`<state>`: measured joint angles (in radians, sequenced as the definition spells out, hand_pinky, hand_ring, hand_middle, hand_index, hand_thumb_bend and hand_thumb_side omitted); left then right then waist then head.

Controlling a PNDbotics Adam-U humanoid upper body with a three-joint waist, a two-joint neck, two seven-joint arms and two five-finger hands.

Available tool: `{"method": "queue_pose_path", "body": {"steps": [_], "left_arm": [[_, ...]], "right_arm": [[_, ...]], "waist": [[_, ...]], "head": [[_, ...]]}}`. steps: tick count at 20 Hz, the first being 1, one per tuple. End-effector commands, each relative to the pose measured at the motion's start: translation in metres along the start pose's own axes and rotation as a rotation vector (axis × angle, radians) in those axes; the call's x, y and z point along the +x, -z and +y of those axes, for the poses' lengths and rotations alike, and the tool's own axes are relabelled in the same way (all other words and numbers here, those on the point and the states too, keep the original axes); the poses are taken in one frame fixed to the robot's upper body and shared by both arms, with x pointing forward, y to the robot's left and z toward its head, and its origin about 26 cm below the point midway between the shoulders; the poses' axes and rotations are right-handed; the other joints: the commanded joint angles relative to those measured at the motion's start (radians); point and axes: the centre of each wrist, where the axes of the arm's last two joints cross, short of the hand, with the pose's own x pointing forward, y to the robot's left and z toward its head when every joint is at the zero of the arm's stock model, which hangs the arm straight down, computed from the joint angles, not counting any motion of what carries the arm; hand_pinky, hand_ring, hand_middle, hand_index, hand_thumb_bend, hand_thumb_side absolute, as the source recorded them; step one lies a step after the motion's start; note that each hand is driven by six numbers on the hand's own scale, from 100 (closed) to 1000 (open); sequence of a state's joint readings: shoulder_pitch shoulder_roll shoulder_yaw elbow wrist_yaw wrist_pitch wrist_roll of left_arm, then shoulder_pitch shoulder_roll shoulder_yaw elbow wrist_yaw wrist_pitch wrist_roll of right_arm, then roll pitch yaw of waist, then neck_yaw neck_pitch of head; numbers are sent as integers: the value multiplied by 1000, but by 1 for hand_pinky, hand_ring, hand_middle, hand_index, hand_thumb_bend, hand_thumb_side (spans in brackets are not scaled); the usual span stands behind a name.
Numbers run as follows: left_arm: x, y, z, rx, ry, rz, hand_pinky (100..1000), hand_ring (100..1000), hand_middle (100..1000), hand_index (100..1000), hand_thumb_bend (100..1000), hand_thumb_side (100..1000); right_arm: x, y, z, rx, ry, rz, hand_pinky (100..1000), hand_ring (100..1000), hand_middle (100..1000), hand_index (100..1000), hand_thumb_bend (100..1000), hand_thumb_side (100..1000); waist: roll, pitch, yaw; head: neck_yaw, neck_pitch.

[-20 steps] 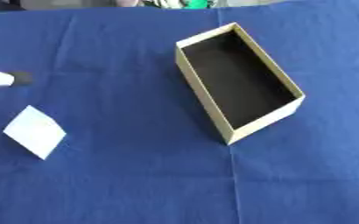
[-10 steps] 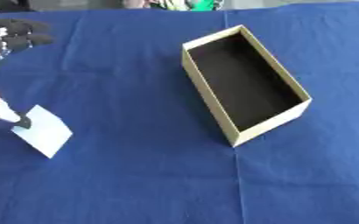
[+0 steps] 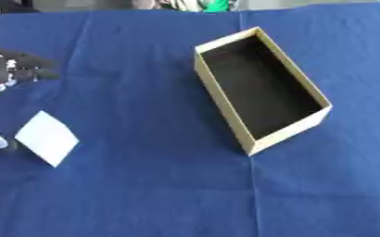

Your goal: Pick up objects on the table and place them in the box.

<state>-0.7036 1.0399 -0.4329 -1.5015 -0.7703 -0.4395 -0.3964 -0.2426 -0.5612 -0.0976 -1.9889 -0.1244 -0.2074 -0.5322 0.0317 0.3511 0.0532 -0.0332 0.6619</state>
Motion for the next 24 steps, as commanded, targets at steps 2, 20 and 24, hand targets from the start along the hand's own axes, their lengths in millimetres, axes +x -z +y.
{"method": "queue_pose_path", "body": {"steps": [2,20,24], "left_arm": [[-16,-13,2,-63,1,-9,831,949,960,1000,871,365],[-21,-1,10,-130,-136,-166,810,890,891,975,797,362],[-19,-1,19,-135,-161,-176,808,881,879,967,792,368]], "right_arm": [[5,6,-1,12,-3,-28,725,877,624,844,100,1000],[3,0,2,14,-10,-3,730,885,617,844,100,1000],[3,-1,2,12,-10,1,730,887,614,844,100,1000]], "waist": [[7,-34,0],[12,-22,-7],[13,-21,-6]], "head": [[3,-8],[-2,1],[-5,4]]}}
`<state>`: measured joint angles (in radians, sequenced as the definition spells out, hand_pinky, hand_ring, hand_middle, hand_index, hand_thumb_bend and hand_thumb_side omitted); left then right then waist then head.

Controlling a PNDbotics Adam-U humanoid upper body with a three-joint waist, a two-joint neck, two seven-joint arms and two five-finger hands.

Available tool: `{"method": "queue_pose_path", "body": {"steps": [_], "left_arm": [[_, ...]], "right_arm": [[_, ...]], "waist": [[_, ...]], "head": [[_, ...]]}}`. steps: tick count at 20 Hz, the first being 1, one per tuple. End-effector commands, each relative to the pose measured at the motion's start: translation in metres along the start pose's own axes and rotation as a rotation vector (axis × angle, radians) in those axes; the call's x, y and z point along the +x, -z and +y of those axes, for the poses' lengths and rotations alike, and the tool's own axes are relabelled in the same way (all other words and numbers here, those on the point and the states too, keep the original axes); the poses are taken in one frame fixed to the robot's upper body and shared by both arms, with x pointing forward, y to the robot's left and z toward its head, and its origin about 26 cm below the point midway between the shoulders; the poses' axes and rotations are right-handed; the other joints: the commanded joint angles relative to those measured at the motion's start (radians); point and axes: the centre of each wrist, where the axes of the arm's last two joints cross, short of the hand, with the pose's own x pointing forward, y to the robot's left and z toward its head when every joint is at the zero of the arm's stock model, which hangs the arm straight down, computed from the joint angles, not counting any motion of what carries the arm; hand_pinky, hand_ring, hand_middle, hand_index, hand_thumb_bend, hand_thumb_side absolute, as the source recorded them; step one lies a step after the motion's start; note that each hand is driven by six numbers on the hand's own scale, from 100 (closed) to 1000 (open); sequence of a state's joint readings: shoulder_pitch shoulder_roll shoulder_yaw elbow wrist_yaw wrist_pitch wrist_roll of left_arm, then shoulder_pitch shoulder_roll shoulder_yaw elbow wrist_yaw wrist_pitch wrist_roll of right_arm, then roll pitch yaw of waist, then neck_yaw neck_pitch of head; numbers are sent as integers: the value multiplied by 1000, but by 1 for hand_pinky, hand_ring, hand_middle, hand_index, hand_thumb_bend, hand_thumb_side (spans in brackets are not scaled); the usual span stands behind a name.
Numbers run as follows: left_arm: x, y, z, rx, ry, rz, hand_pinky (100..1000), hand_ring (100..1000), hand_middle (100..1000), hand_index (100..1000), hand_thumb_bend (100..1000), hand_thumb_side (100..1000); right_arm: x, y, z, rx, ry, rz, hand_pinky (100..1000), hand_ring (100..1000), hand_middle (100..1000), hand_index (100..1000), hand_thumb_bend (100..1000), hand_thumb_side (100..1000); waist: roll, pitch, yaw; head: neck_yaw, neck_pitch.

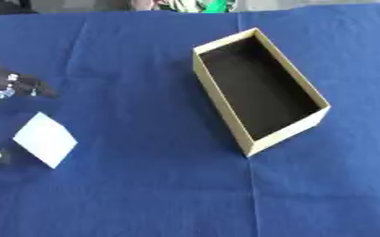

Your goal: Pick up objects on the table and place them in the box.

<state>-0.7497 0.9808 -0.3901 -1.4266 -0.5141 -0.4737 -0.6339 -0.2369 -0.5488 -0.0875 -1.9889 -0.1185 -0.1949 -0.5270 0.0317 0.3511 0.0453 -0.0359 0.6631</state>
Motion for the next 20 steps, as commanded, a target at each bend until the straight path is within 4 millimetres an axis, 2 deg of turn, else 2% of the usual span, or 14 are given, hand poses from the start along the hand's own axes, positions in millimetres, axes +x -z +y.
{"method": "queue_pose_path", "body": {"steps": [1,6,12,15,20], "left_arm": [[0,-10,15,-93,57,-63,807,879,877,963,794,367],[5,-7,10,-167,30,-82,807,878,875,958,787,370],[13,-4,24,-167,3,-109,796,865,847,937,737,407],[14,1,23,-172,-12,-108,781,848,811,907,713,410],[13,11,15,-185,-48,-117,755,814,749,836,607,421]], "right_arm": [[4,4,-1,2,-9,-21,731,887,614,845,100,1000],[4,4,-2,-10,-9,-22,731,887,613,844,100,1000],[3,2,-1,-12,-7,-14,732,888,612,844,100,1000],[3,2,-1,-13,-5,-14,732,888,612,844,100,1000],[3,1,-2,-20,-6,-12,733,889,609,845,100,1000]], "waist": [[14,-21,1],[14,-20,-2],[13,-20,2],[12,-20,0],[11,-18,-4]], "head": [[-2,4],[0,5],[5,6],[9,5],[10,6]]}}
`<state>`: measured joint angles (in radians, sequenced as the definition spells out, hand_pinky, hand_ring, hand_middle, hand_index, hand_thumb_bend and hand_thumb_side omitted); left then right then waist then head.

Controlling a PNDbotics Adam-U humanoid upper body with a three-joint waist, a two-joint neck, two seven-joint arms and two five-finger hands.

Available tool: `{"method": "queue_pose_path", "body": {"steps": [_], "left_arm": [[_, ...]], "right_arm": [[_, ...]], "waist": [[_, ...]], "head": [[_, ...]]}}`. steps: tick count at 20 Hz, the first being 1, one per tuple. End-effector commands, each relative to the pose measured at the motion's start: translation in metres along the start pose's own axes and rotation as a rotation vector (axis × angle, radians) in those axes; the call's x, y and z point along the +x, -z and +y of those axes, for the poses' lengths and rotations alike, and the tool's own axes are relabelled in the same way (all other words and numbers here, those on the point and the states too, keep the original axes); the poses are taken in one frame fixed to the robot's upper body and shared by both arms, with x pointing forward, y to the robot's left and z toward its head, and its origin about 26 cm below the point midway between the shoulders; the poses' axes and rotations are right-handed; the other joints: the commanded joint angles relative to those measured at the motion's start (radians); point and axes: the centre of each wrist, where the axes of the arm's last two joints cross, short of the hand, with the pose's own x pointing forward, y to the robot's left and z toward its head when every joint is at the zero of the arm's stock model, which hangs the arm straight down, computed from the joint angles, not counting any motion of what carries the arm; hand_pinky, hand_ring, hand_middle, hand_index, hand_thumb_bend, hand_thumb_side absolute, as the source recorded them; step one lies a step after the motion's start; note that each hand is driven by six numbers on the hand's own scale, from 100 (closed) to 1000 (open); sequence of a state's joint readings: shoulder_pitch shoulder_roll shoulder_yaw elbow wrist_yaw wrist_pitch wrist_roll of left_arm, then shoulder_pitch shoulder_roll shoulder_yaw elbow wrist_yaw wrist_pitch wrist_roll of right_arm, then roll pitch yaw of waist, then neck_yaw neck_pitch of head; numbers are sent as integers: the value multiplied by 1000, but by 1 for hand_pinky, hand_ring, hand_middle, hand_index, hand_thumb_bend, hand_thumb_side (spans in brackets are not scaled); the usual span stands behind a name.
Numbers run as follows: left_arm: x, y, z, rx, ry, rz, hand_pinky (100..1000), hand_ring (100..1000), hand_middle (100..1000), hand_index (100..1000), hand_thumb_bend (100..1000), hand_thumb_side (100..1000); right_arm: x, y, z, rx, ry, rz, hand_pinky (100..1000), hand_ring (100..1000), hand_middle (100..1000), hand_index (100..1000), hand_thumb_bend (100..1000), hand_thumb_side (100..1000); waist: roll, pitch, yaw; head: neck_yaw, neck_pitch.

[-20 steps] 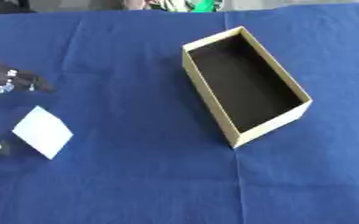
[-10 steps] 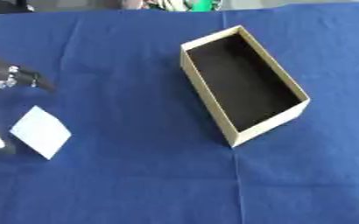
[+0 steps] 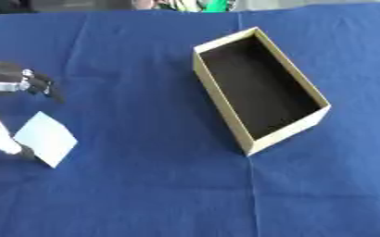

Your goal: Pick up objects on the table and place them in the box.

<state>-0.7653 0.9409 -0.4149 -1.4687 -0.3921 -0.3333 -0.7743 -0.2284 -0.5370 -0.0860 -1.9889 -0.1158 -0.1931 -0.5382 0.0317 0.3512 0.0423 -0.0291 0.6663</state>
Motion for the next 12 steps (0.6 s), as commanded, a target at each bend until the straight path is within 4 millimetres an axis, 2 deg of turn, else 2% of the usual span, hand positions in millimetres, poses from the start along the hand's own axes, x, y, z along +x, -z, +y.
{"method": "queue_pose_path", "body": {"steps": [1,3,12], "left_arm": [[-4,-5,6,-124,93,-70,748,799,720,809,588,428],[-5,-2,2,-134,78,-68,741,785,696,784,583,425],[-8,8,-17,-215,88,-50,735,786,706,789,611,416]], "right_arm": [[4,4,-2,-5,-8,-25,733,889,609,845,100,1000],[4,4,-2,-6,-7,-26,733,889,610,844,100,1000],[4,5,-3,-21,1,-35,733,888,609,844,100,1000]], "waist": [[11,-18,-1],[11,-18,-2],[8,-15,-5]], "head": [[3,3],[4,5],[-9,14]]}}
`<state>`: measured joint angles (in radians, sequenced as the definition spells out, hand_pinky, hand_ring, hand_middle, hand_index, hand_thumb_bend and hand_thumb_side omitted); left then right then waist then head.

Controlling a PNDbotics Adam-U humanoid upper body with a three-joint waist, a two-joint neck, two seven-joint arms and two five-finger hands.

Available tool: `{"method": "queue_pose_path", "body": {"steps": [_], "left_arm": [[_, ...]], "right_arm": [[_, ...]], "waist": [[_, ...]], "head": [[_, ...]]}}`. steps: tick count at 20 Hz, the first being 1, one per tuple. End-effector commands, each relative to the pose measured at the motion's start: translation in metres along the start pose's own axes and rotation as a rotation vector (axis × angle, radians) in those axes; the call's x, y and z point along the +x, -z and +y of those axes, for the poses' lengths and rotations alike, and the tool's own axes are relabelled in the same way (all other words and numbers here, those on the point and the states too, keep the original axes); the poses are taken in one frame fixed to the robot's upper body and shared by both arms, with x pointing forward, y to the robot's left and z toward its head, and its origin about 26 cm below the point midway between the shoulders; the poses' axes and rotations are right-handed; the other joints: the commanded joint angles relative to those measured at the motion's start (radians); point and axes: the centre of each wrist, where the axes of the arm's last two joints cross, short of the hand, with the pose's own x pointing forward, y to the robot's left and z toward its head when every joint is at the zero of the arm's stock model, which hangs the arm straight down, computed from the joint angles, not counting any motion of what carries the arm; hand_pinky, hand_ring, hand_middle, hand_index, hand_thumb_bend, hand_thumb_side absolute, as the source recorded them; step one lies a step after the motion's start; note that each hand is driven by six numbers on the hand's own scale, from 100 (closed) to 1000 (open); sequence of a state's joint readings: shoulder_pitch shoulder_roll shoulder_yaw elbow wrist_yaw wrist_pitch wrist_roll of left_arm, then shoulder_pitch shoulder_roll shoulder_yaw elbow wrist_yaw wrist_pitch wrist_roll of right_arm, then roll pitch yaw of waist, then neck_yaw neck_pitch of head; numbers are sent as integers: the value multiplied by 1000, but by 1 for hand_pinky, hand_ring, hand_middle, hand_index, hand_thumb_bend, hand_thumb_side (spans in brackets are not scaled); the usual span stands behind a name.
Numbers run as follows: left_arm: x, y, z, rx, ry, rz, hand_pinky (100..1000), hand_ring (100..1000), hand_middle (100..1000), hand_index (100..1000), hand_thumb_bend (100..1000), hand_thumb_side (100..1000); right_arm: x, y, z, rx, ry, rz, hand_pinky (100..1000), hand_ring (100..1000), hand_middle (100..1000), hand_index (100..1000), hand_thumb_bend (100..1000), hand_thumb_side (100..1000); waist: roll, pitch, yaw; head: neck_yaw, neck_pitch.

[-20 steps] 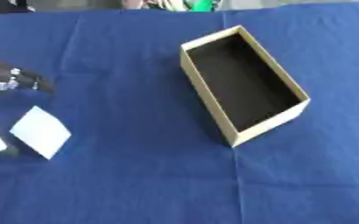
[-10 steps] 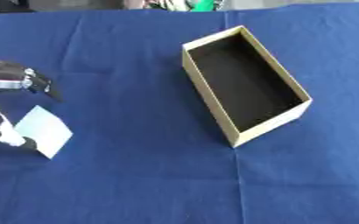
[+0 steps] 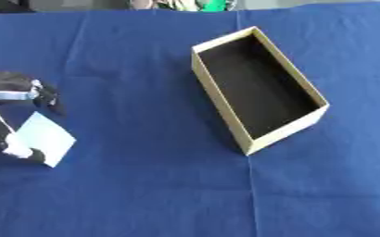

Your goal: Pick up objects on the table and place them in the box.

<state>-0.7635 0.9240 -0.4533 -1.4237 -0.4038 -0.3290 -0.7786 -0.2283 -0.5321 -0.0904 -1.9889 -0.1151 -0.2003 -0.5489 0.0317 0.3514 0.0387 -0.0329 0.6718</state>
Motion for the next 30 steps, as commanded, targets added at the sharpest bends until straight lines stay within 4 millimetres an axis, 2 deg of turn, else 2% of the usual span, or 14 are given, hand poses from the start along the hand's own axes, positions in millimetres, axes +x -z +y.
{"method": "queue_pose_path", "body": {"steps": [1,3,5,7,10,14,19,23,26,28,30], "left_arm": [[-5,-4,-4,-173,128,-46,737,793,718,800,616,416],[-6,-4,-6,-184,141,-38,742,802,737,819,618,417],[-7,-6,-4,-178,152,-31,736,791,708,800,590,412],[-9,-7,-4,-178,155,-23,739,808,767,844,603,434],[-10,-7,-5,-179,151,-16,741,814,775,863,606,452],[-11,-12,-1,-158,146,-6,746,824,777,876,628,484],[-11,-15,1,-159,155,17,738,821,758,865,612,467],[-12,-12,-2,-175,161,23,717,766,632,749,534,422],[-11,-12,0,-163,162,12,683,687,526,608,411,381],[-9,-13,4,-144,159,4,662,649,496,555,321,331],[-7,-17,10,-120,160,6,649,636,490,547,262,301]], "right_arm": [[5,5,-2,-5,-2,-29,733,888,609,844,100,1000],[4,4,-2,-6,-2,-29,733,888,608,844,100,1000],[4,4,-2,-6,-2,-27,733,887,606,844,100,1000],[4,4,-2,-6,0,-26,733,886,605,844,100,1000],[4,3,-2,-6,1,-25,733,885,605,844,100,1000],[3,2,-2,-5,-1,-22,734,886,603,844,100,1000],[3,1,-2,-4,0,-22,734,885,603,842,100,1000],[3,1,-2,-7,2,-22,735,886,603,843,100,1000],[3,1,-2,-8,1,-19,735,887,603,844,100,1000],[2,0,-2,-9,0,-17,736,887,602,844,100,1000],[2,0,-2,-9,-1,-16,736,887,602,844,100,1000]], "waist": [[7,-15,-2],[6,-15,-1],[5,-15,0],[5,-14,1],[3,-14,1],[2,-13,3],[1,-13,4],[0,-12,2],[-1,-12,2],[-1,-12,3],[0,-13,4]], "head": [[-5,9],[-6,11],[-5,11],[-3,11],[-2,8],[-6,4],[-23,5],[-24,1],[-25,1],[-26,2],[-27,2]]}}
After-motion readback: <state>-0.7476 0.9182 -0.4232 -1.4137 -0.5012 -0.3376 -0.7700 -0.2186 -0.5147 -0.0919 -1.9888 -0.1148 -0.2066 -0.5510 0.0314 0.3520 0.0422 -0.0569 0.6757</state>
